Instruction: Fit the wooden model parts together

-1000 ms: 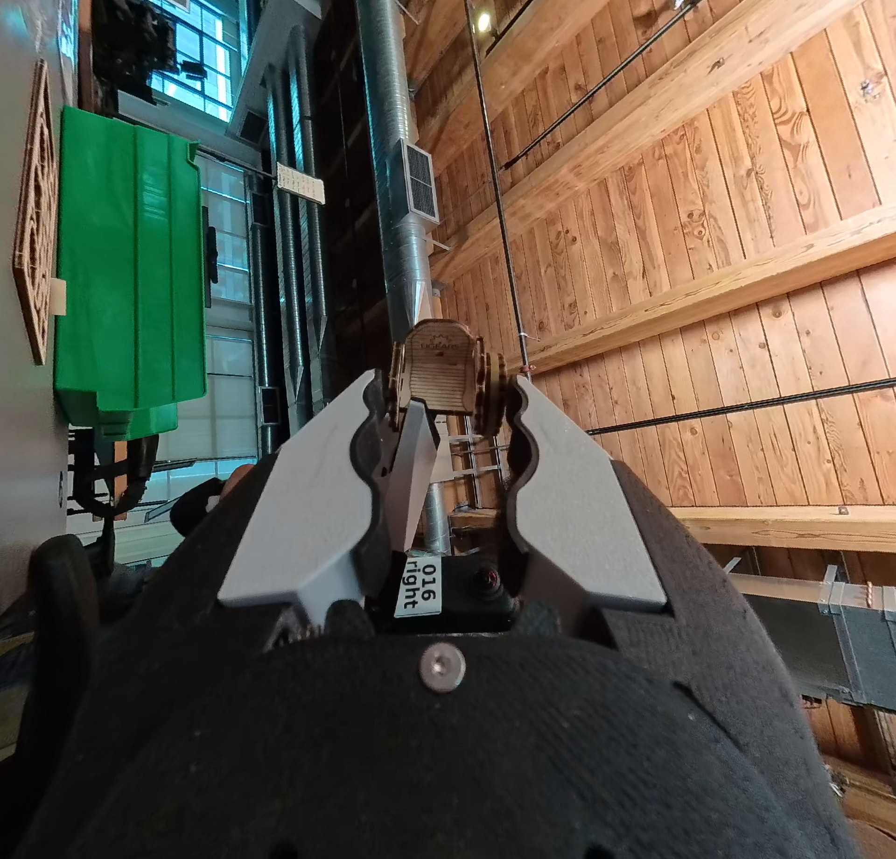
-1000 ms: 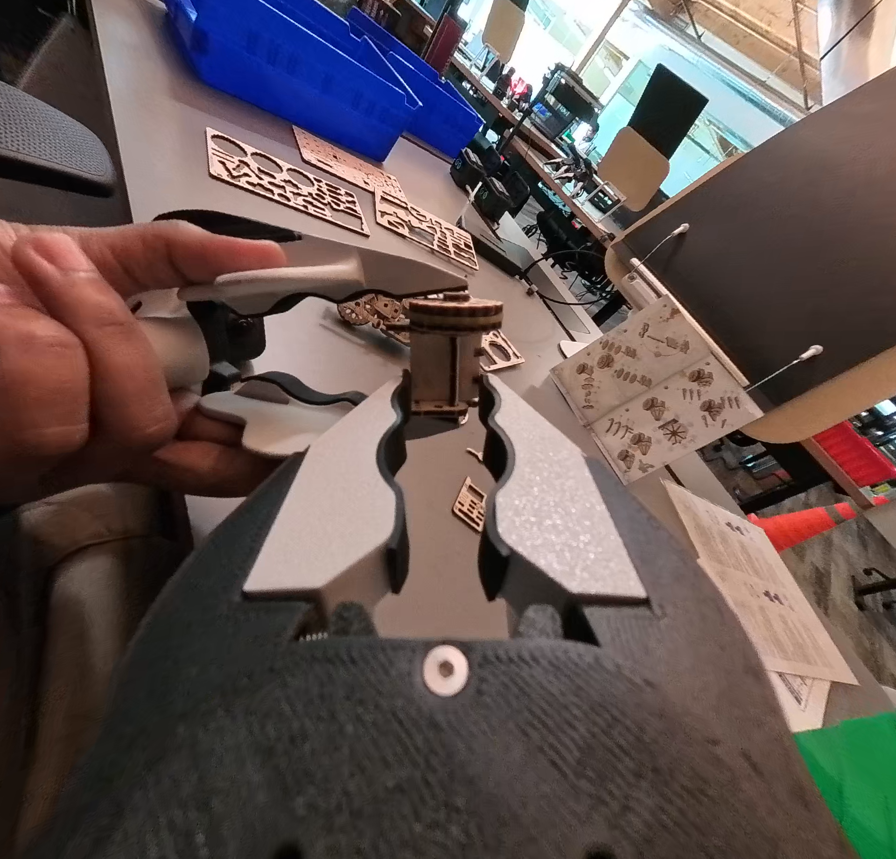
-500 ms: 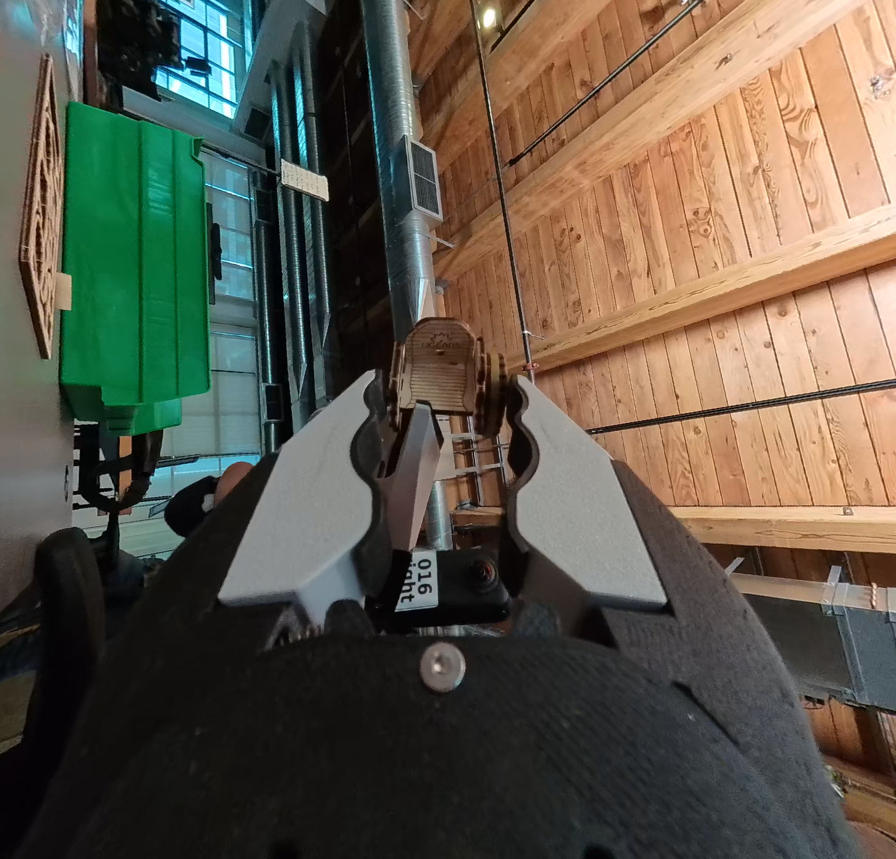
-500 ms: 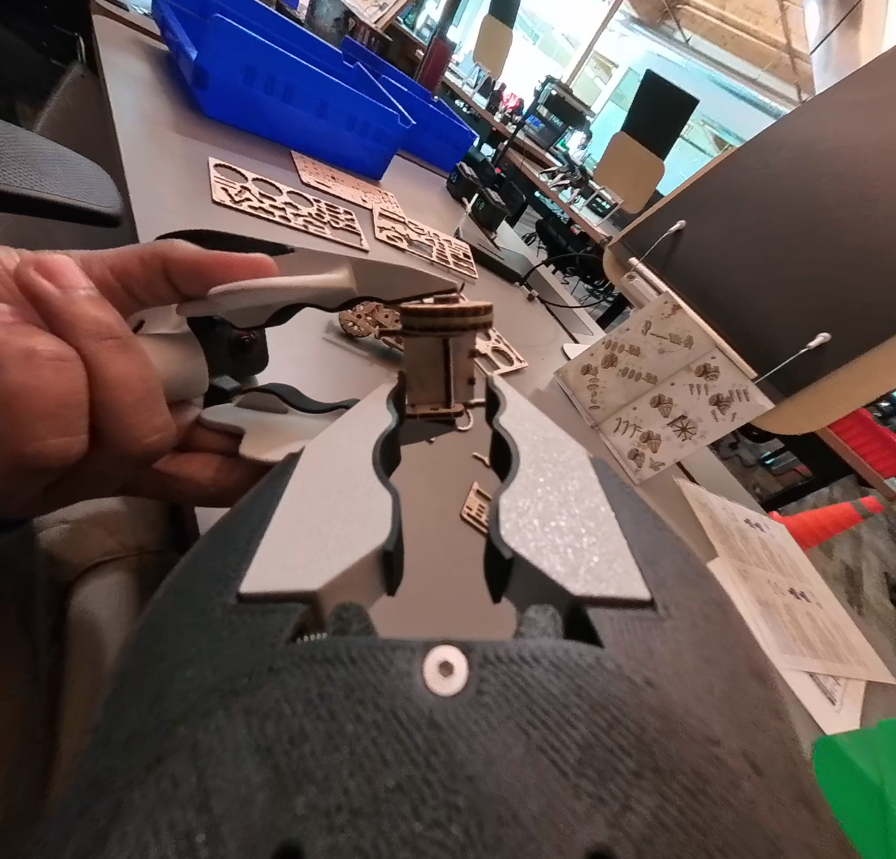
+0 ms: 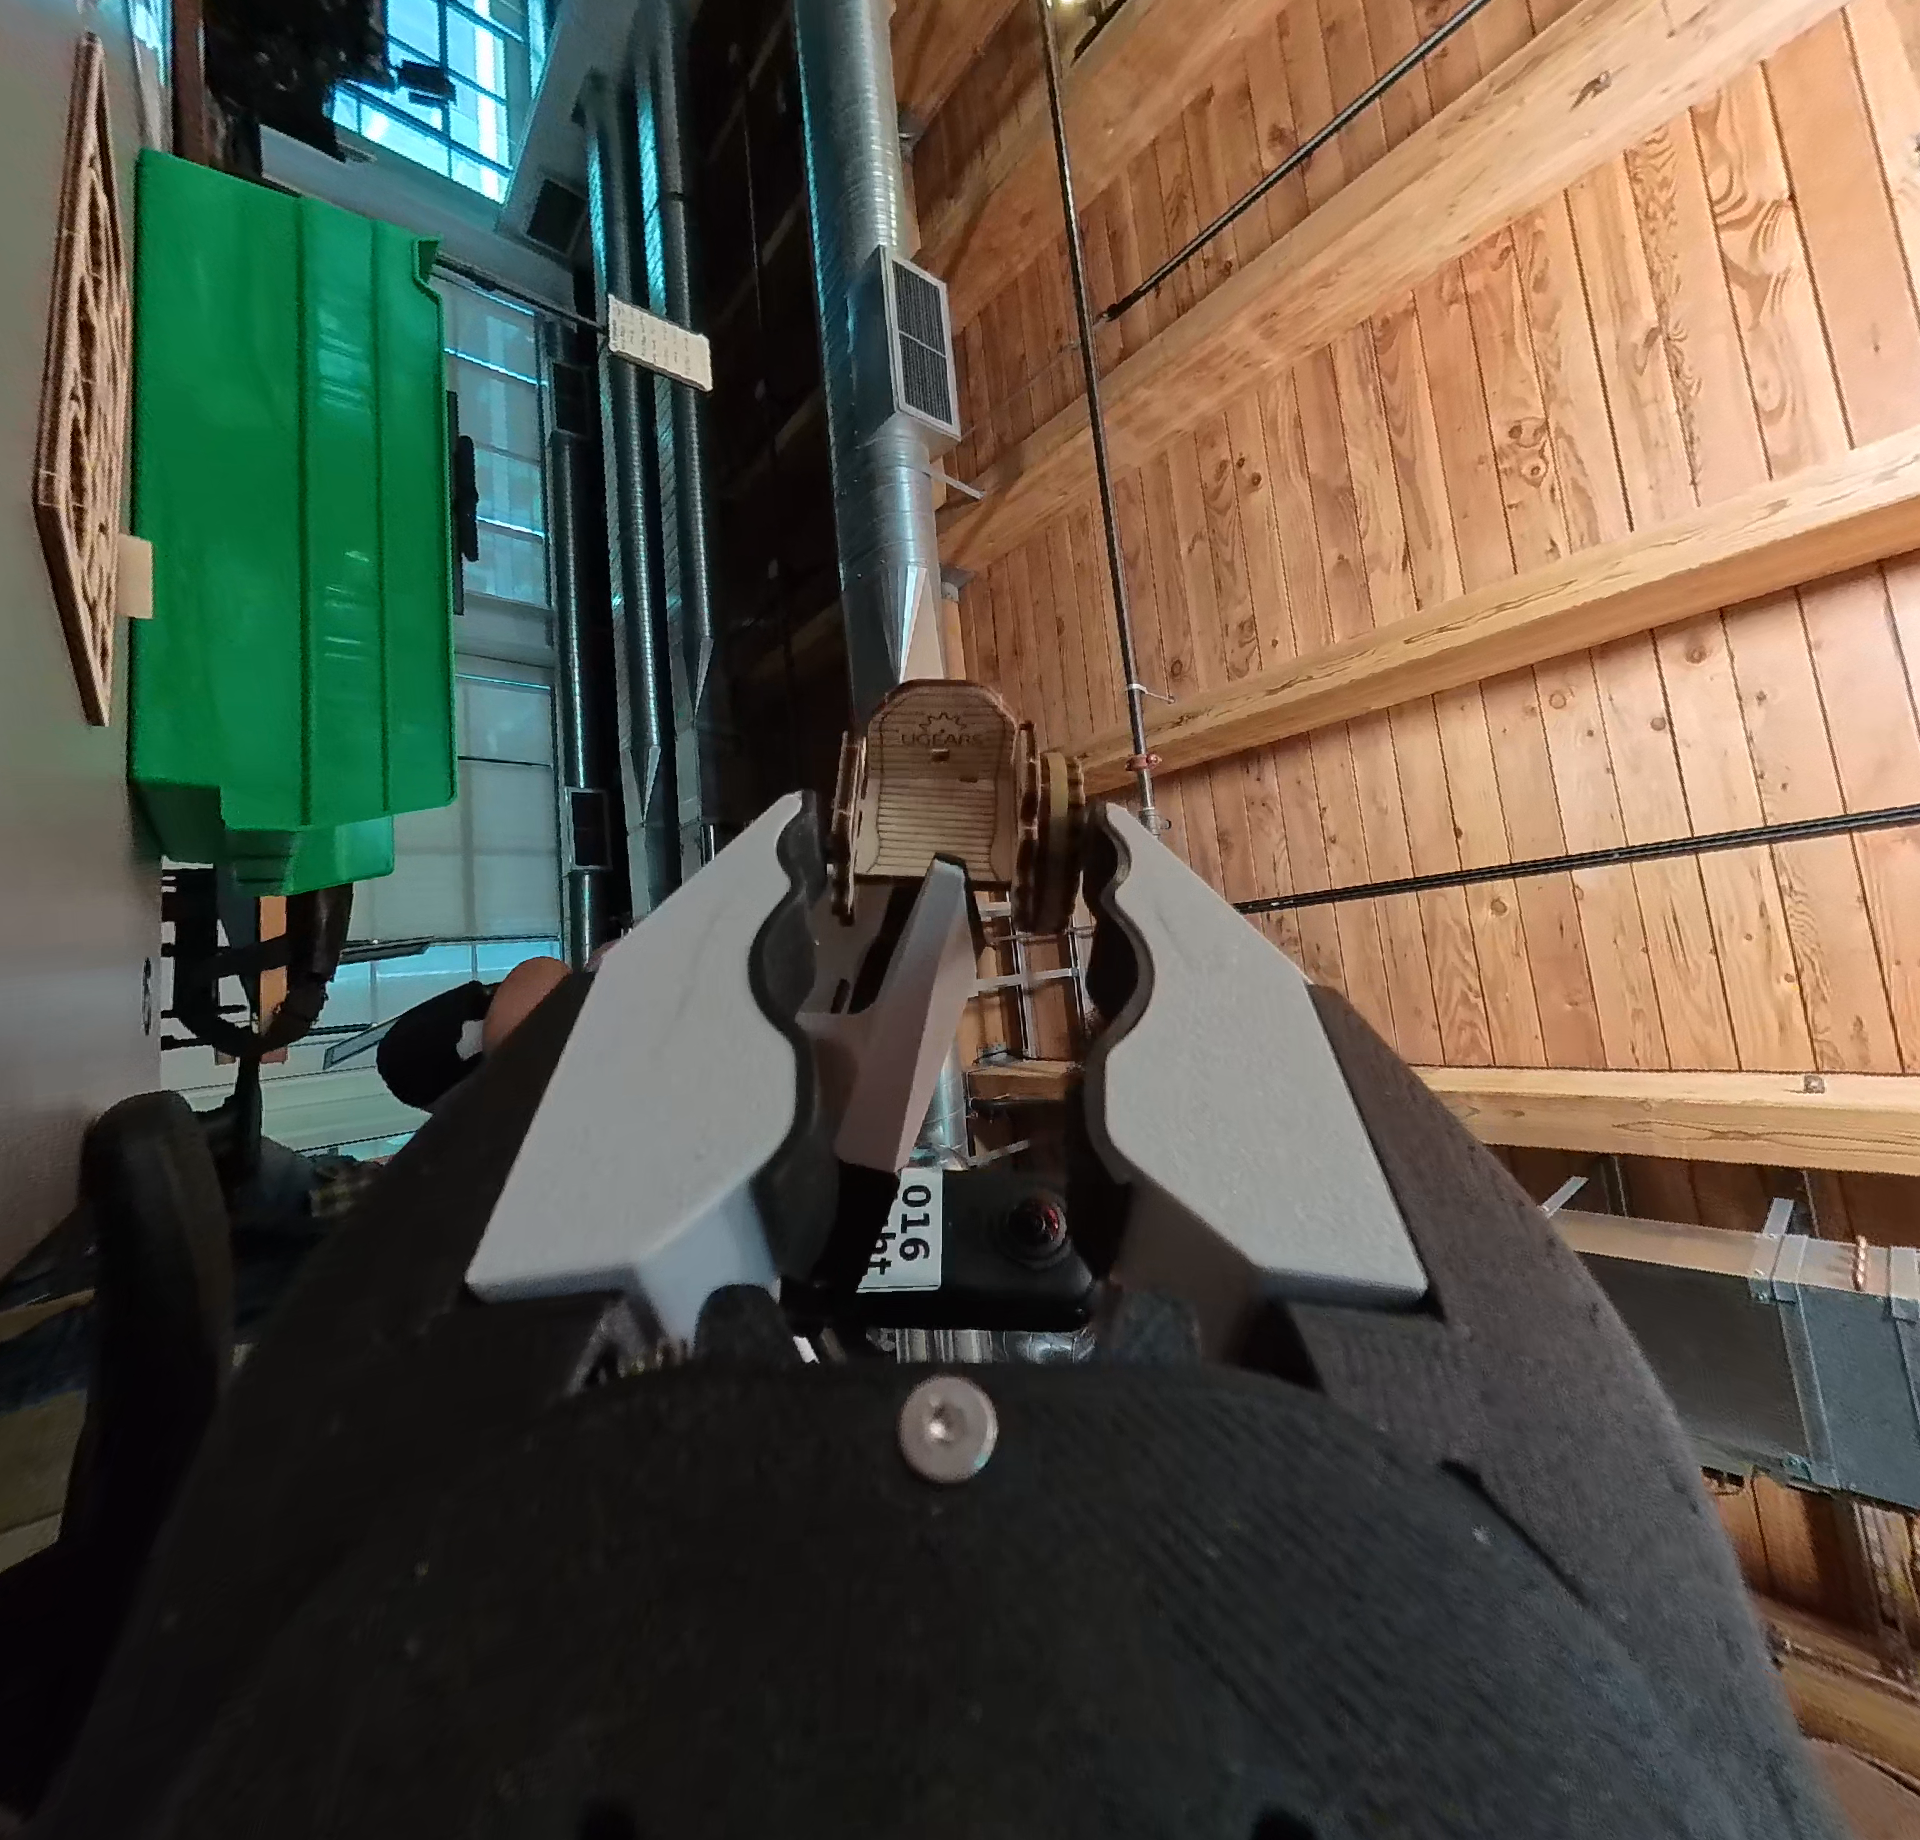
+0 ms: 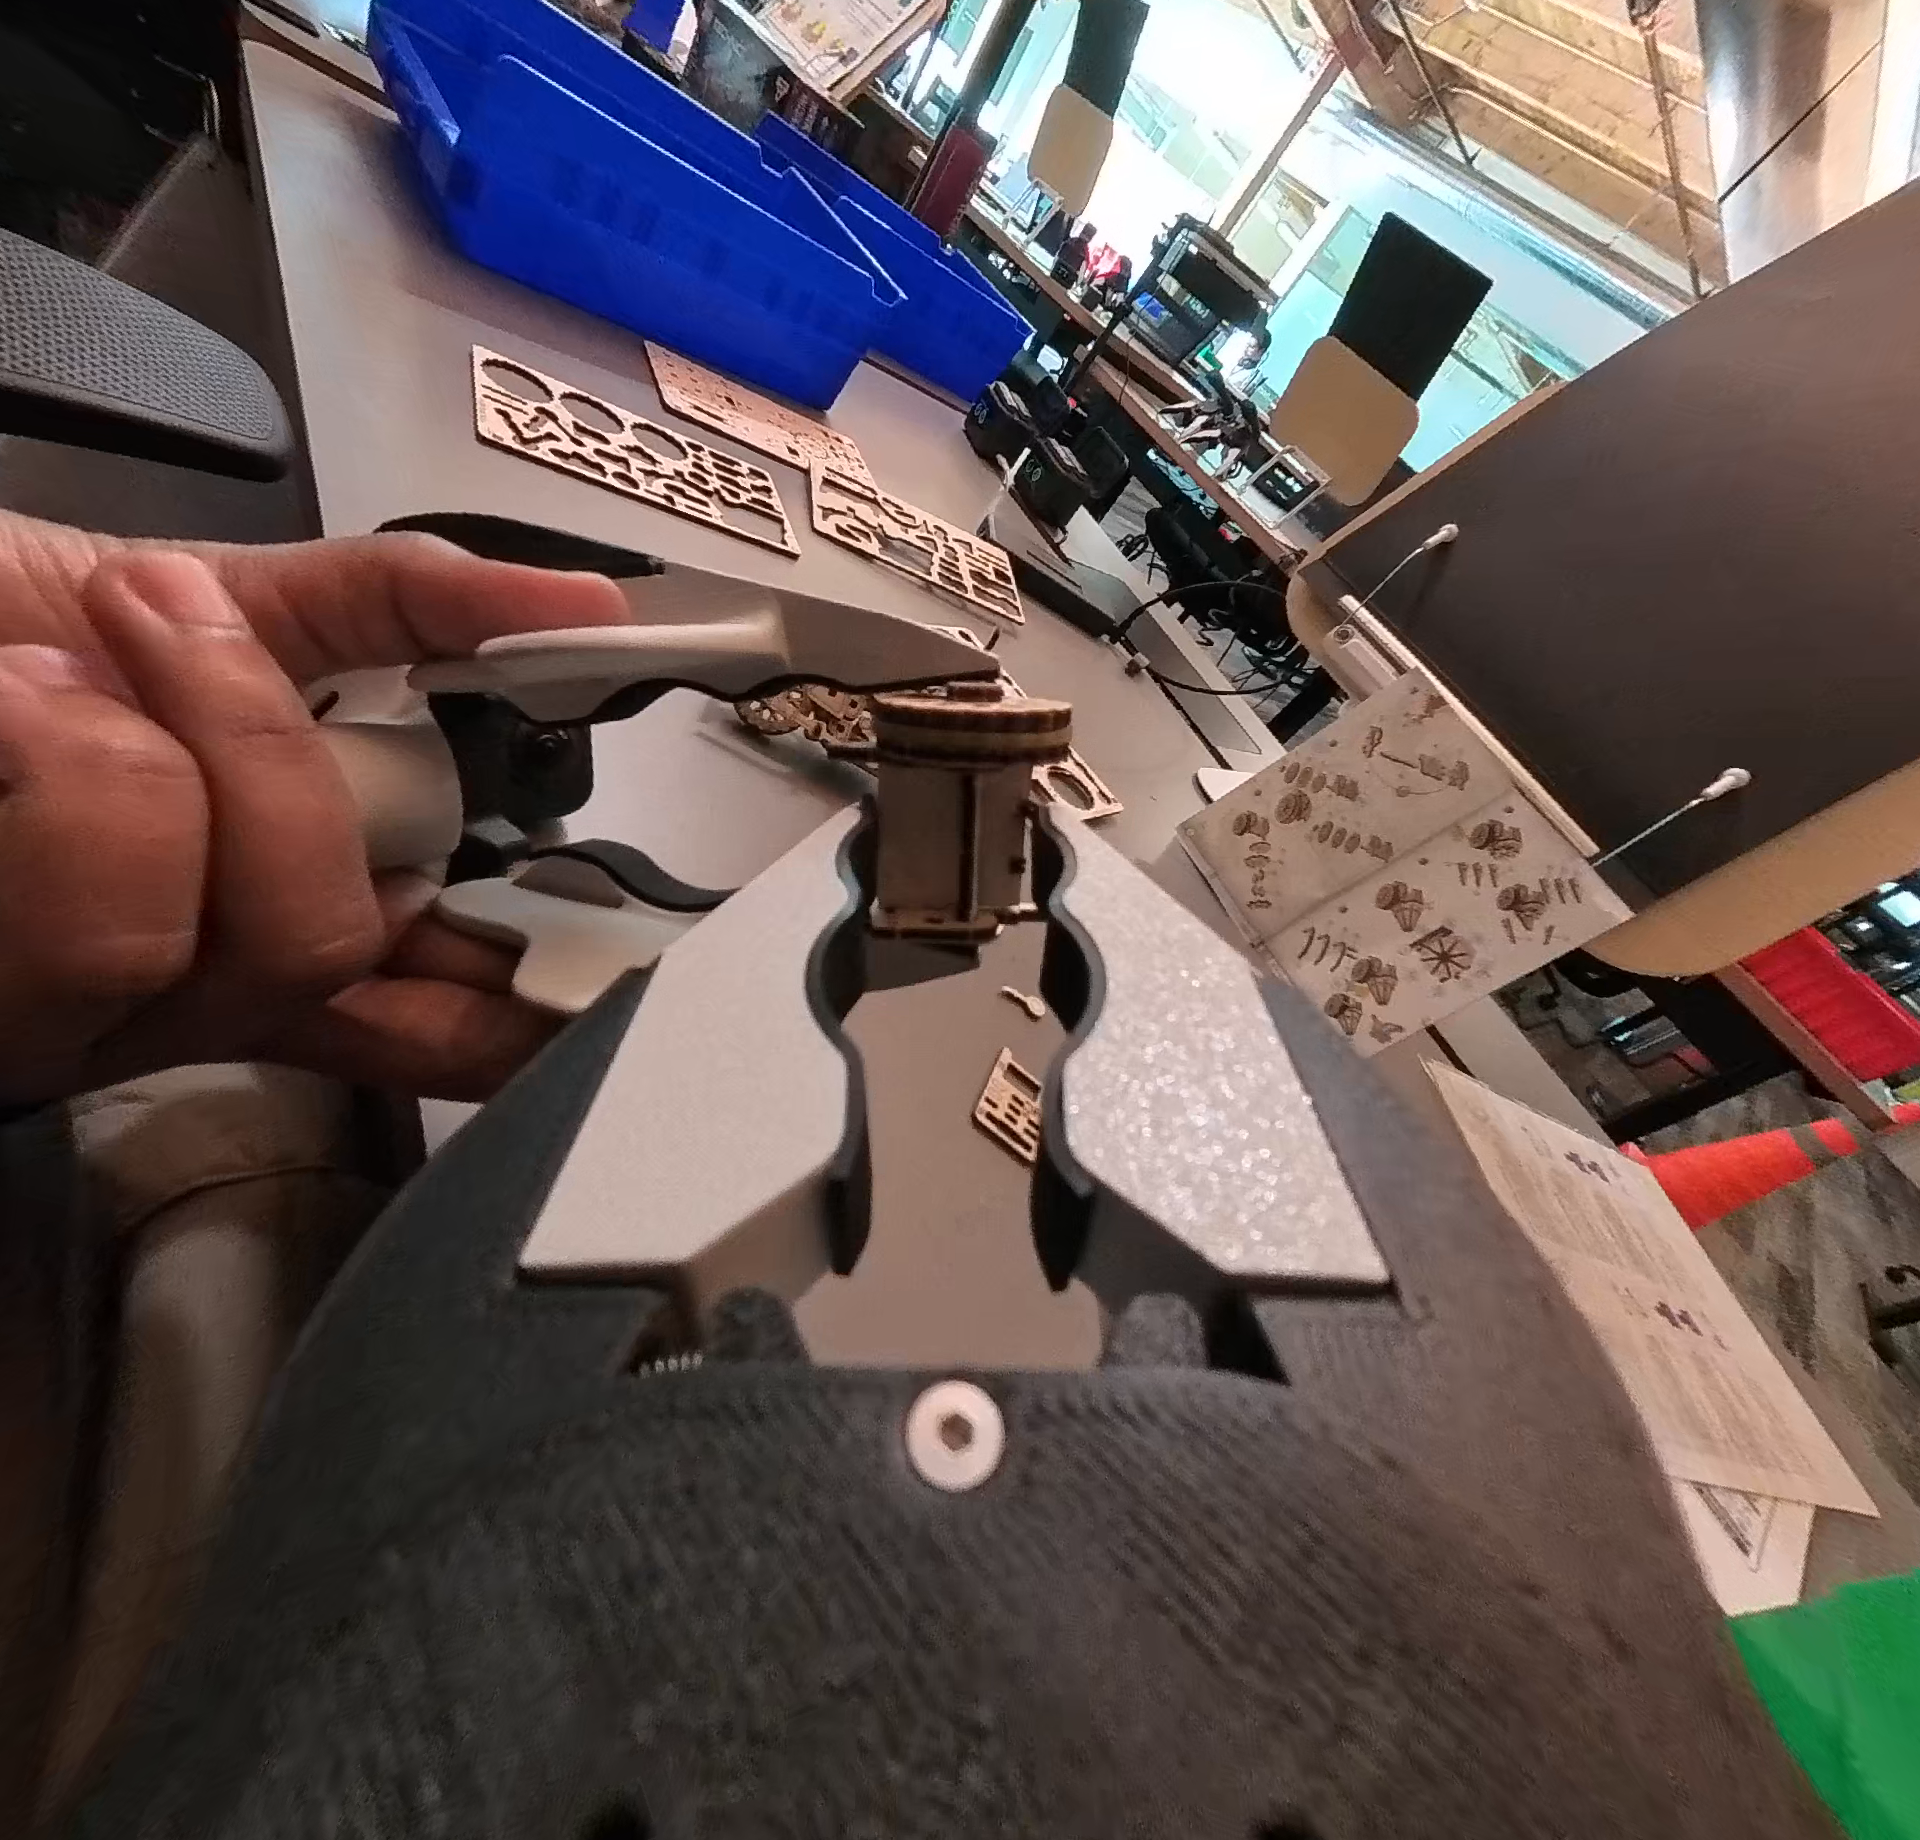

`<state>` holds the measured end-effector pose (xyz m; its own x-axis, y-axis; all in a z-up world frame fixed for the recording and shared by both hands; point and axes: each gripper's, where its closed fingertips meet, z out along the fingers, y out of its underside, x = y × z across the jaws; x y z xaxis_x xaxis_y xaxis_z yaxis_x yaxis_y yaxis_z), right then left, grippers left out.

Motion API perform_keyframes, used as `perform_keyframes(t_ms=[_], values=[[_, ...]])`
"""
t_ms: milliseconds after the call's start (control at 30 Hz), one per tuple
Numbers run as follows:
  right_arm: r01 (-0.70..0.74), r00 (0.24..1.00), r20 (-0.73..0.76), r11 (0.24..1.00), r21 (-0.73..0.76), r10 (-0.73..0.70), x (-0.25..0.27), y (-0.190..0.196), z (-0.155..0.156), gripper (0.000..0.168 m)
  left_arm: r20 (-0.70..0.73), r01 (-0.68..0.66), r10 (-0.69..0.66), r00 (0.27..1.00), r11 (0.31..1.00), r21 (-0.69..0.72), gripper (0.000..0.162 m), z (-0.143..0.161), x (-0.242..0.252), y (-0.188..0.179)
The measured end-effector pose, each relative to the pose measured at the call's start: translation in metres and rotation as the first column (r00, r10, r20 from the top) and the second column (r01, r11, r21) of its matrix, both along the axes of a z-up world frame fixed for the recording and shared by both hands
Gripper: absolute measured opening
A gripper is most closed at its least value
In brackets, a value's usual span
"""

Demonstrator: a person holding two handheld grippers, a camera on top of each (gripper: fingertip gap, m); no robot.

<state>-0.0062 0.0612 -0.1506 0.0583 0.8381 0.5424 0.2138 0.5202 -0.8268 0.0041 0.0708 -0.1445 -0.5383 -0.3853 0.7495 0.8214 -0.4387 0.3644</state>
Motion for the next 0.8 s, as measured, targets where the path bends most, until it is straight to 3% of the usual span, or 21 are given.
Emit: perform_keyframes(t_ms=[533, 733, 800], values=[[-0.016, 1.0, -0.005, 0.997, 0.08, 0.017, 0.0014, -0.0007, 0.0, 0.027, 0.005, 0.007, -0.007, 1.0, 1.0, 0.001, 0.047, 0.0006, 0.0011, 0.0001], [0.029, 0.995, -0.097, 0.992, 0.127, -0.017, 0.0036, 0.0008, 0.0075, 0.035, 0.02, 0.008, -0.009, 1.0, 0.999, 0.032, 0.047, 0.0045, -0.0017, -0.0012], [0.0, 0.993, -0.116, 0.997, 0.075, 0.009, 0.0074, 0.0, 0.009, 0.036, 0.023, 0.005, -0.006, 1.0, 0.999, 0.036, 0.047, 0.005, -0.0035, -0.0016]])
